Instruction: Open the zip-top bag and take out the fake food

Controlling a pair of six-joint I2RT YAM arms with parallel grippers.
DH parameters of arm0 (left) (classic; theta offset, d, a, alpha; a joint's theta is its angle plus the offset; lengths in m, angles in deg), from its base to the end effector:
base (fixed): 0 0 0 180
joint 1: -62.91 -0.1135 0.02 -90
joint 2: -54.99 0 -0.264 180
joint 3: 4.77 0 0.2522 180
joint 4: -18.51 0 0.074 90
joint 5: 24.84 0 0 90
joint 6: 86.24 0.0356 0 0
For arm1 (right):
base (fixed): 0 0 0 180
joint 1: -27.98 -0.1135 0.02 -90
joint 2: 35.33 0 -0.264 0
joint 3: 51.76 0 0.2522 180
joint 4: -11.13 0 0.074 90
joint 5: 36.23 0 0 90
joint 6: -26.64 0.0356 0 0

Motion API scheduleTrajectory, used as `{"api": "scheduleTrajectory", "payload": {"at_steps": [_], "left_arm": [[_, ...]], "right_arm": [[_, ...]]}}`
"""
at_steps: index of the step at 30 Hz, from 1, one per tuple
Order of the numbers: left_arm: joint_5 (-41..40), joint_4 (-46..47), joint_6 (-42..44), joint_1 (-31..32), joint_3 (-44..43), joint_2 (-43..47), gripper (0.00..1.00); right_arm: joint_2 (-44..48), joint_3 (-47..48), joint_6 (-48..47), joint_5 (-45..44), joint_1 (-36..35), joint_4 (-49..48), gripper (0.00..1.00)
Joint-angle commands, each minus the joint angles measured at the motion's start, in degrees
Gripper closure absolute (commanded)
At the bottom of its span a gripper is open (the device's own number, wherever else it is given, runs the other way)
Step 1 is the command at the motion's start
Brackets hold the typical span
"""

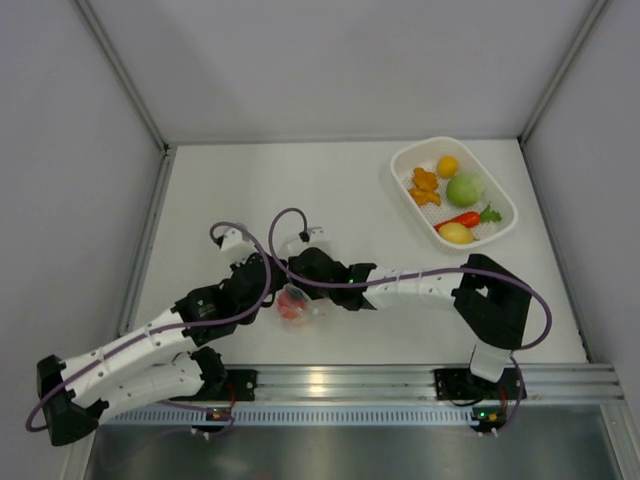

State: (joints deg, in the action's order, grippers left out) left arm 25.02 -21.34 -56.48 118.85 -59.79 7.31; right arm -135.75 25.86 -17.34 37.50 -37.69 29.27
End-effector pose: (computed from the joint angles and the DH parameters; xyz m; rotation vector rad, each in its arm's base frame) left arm 0.1186 -0.1344 0.2865 -0.4748 1.9803 -0.5441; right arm 0.1665 0.3439 0.2045 -0.2497 2.3389 0.6980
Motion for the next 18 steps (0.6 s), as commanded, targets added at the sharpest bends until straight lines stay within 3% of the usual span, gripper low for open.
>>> {"api": "scheduleTrajectory", "payload": {"at_steps": [1,10,18], "left_arm": [[-2.31,1.74,-1.89,-0.04,2.84,2.41,1.00],[-2.40,1.21,-2.85,-0.05,5.83,3.56,1.00],[-1.87,1.30,-2.51,-0.04,5.84,3.21,1.00]], "right_arm": [[-1.00,0.57,-1.90,5.98,-2.89,-2.53,0.48],[-5.48,1.27,-2.51,10.73,-5.26,-3.59,0.36],[-11.64,3.20,-4.62,3.89,-5.26,-8.33,0.33]]}}
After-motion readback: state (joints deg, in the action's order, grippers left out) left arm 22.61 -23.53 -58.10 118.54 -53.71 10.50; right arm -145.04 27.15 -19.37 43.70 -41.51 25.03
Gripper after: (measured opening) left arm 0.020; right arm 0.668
